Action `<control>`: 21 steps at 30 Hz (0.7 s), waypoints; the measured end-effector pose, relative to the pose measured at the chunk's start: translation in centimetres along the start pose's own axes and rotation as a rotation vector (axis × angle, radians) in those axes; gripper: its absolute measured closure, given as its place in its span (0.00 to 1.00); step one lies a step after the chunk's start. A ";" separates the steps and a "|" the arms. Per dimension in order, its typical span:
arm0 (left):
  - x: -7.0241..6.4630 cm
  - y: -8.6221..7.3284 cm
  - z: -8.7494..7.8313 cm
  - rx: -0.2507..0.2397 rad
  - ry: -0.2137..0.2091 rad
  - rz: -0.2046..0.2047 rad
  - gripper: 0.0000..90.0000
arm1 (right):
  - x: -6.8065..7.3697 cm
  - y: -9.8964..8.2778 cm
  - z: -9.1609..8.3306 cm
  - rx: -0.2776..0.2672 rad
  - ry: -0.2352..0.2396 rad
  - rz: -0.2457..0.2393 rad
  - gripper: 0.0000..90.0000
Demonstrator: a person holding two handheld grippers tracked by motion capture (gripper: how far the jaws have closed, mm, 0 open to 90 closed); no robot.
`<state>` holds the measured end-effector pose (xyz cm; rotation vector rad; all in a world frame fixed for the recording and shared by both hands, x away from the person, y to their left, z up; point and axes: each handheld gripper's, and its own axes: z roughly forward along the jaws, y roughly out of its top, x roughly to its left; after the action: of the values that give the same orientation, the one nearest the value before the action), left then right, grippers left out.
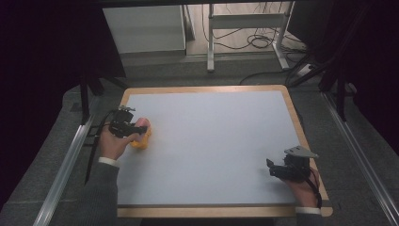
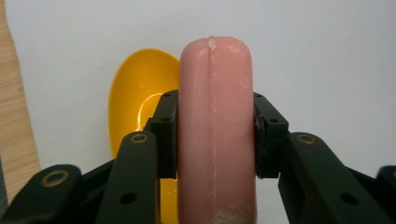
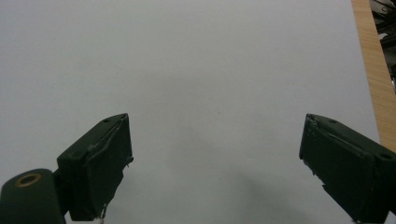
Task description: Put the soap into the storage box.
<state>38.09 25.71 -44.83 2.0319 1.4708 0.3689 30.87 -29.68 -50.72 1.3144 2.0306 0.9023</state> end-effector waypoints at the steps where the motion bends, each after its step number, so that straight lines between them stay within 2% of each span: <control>1: 0.0 0.0 0.0 0.000 0.000 0.000 0.67 | 0.0 0.0 0.0 0.000 0.000 0.000 0.10; 12: 0.9 0.0 0.7 0.010 0.017 -0.022 0.67 | 0.0 0.0 0.1 0.002 -0.001 -0.001 0.10; 21: 1.4 -0.2 1.8 0.045 0.031 -0.036 0.67 | 0.0 -0.1 0.1 0.005 -0.001 -0.002 0.10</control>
<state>39.42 26.55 -46.55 2.0404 1.5454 0.3563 30.93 -29.65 -50.85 1.3152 2.0341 0.8970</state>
